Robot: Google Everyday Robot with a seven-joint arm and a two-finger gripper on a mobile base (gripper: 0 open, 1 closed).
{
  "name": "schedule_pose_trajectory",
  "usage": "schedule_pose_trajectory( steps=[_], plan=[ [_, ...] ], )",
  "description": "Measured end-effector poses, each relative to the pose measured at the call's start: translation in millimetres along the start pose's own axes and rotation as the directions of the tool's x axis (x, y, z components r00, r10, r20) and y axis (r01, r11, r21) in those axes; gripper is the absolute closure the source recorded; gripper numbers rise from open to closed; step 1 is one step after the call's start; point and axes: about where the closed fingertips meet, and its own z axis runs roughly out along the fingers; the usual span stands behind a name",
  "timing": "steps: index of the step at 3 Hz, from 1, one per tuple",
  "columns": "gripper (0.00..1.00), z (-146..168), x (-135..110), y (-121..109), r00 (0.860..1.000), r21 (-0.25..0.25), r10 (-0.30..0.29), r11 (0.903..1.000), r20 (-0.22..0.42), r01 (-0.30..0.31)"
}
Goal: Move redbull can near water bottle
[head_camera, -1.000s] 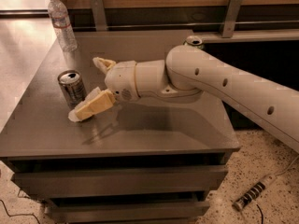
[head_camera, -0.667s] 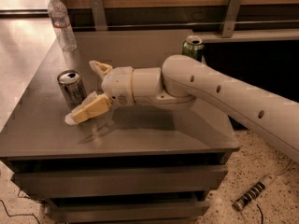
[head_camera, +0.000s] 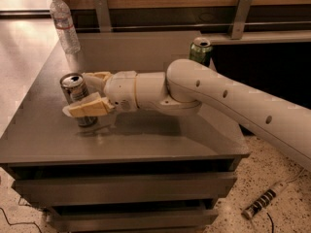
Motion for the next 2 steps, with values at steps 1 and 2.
schedule_pose_trajectory(
  steps=[1,2],
  plan=[
    [0.65,2.3,-1.2,1.9,1.0,-0.005,-0.002,1.0,0.001,0.002],
    [0.97,4.6,-2.4,3.7,1.0,-0.01,-0.003,0.9999,0.001,0.003]
  ],
)
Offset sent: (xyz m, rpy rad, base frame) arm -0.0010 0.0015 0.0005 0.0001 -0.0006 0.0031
